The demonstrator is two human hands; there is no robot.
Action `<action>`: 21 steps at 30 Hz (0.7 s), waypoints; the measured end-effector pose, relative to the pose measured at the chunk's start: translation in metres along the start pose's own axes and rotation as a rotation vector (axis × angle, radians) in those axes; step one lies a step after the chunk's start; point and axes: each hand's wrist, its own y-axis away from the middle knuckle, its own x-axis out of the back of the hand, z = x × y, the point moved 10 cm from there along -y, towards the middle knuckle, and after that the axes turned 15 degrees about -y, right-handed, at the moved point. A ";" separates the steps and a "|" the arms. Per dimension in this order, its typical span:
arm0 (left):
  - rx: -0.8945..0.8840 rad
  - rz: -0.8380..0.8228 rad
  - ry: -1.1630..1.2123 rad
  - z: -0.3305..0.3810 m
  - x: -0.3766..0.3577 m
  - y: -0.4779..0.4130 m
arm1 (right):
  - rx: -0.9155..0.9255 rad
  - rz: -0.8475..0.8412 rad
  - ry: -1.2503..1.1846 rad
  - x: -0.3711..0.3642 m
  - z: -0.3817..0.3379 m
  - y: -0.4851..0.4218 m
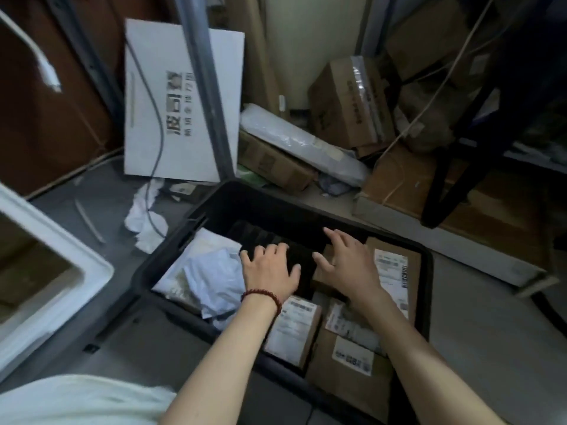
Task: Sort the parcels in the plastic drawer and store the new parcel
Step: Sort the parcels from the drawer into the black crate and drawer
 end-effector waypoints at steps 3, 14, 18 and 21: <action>0.147 -0.010 -0.038 -0.063 0.015 0.019 | 0.181 -0.062 -0.020 -0.020 -0.076 0.005; 0.761 0.070 0.004 -0.305 0.086 0.178 | 0.793 -0.251 -0.006 -0.104 -0.348 0.097; 0.893 0.064 0.033 -0.346 0.085 0.242 | 0.865 -0.334 -0.016 -0.132 -0.396 0.134; 0.960 0.053 0.031 -0.371 0.083 0.289 | 0.879 -0.380 -0.024 -0.151 -0.425 0.158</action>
